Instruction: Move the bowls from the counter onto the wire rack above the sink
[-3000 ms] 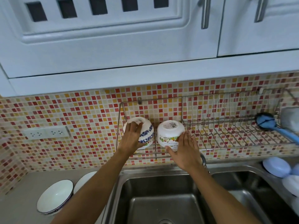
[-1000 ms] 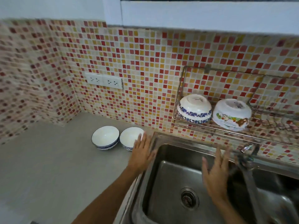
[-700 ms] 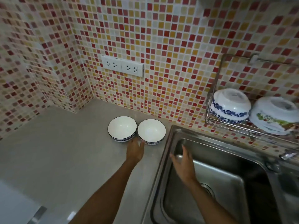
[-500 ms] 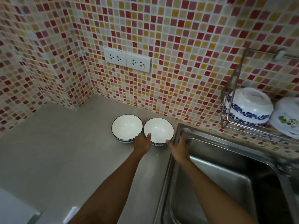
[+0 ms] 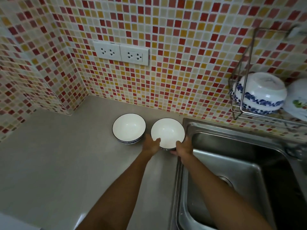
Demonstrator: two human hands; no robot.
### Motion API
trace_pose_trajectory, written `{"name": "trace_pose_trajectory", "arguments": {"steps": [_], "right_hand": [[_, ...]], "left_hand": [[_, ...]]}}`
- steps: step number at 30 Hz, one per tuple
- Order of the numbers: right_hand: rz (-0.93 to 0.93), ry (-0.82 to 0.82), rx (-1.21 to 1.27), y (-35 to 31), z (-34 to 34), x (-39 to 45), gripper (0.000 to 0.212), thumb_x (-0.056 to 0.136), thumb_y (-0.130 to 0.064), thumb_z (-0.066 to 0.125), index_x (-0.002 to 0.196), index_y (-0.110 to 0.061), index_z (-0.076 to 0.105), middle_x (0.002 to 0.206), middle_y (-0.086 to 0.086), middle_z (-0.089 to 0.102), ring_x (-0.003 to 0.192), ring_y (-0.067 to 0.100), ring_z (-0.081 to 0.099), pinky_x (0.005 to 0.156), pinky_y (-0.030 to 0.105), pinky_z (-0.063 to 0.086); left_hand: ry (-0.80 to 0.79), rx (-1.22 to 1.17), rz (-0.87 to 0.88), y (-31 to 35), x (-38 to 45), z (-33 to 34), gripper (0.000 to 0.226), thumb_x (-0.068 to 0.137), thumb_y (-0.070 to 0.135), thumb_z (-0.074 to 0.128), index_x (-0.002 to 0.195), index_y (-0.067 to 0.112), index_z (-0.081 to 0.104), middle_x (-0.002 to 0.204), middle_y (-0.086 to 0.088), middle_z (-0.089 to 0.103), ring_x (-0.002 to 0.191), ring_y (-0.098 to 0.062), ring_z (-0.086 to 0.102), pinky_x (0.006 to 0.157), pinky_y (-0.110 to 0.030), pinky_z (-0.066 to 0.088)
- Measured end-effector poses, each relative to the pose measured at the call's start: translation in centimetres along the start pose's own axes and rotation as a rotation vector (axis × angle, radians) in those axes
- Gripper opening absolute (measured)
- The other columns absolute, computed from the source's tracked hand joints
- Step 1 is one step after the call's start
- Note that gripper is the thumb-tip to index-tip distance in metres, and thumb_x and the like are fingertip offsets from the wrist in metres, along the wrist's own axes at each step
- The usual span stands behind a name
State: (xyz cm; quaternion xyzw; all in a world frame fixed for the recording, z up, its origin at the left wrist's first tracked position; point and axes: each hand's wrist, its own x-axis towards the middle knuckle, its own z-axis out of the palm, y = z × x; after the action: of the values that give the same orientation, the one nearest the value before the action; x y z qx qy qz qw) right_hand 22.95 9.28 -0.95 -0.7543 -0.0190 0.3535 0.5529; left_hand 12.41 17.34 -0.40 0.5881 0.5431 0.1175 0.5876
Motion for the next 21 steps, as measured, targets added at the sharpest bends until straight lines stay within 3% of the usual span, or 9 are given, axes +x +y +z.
{"name": "trace_pose_trajectory", "arguments": {"steps": [3,8,12,17,19,21], "right_hand": [[0.033,-0.073,0.082,0.9,-2.6,-2.1,0.052,0.089,0.006,0.042,0.137,-0.013,0.041,0.138,0.013,0.045,0.119,0.04,0.049,0.063,0.041,0.057],[0.025,-0.156,0.138,2.6,-8.7,-5.6,0.049,0.087,0.004,0.045,0.132,-0.018,0.046,0.131,0.008,0.05,0.109,0.037,0.058,0.06,0.038,0.06],[0.002,-0.186,0.125,2.4,-14.6,-7.4,0.045,0.086,0.002,0.049,0.125,-0.021,0.048,0.128,0.006,0.05,0.107,0.039,0.06,0.062,0.038,0.06],[-0.045,-0.15,0.037,1.4,-21.6,-8.4,0.066,0.083,-0.004,0.058,0.143,-0.019,0.035,0.136,0.011,0.047,0.104,0.039,0.063,0.065,0.042,0.061],[-0.095,-0.12,0.027,0.7,-23.9,-8.8,0.061,0.087,-0.009,0.06,0.143,-0.019,0.036,0.137,0.008,0.046,0.109,0.038,0.06,0.064,0.042,0.061],[-0.156,-0.077,0.012,-0.2,-26.2,-9.3,0.051,0.091,-0.016,0.059,0.139,-0.019,0.04,0.134,0.003,0.047,0.11,0.033,0.058,0.066,0.043,0.061]], "left_hand": [[-0.006,-0.207,-0.062,0.3,-1.4,0.3,0.045,0.086,0.036,0.065,0.121,0.012,0.051,0.125,-0.013,0.06,0.11,-0.033,0.059,0.093,-0.054,0.051],[-0.13,-0.35,-0.091,1.7,-6.6,2.7,0.037,0.088,0.05,0.056,0.108,0.021,0.048,0.101,-0.004,0.06,0.093,-0.028,0.06,0.085,-0.047,0.054],[-0.268,-0.313,0.032,1.8,-10.1,6.1,0.045,0.087,0.064,0.042,0.116,0.031,0.055,0.116,-0.005,0.067,0.097,-0.029,0.067,0.085,-0.049,0.057],[-0.292,-0.339,0.118,3.7,-14.6,10.5,0.047,0.09,0.063,0.039,0.119,0.03,0.057,0.117,-0.008,0.067,0.1,-0.03,0.067,0.083,-0.047,0.058],[-0.282,-0.363,0.118,5.1,-16.5,12.1,0.045,0.093,0.06,0.033,0.115,0.03,0.058,0.112,-0.006,0.069,0.095,-0.027,0.068,0.073,-0.038,0.06],[-0.31,-0.364,0.135,6.6,-18.1,13.7,0.042,0.095,0.059,0.028,0.105,0.033,0.059,0.105,-0.001,0.07,0.092,-0.023,0.068,0.075,-0.036,0.059]]}}
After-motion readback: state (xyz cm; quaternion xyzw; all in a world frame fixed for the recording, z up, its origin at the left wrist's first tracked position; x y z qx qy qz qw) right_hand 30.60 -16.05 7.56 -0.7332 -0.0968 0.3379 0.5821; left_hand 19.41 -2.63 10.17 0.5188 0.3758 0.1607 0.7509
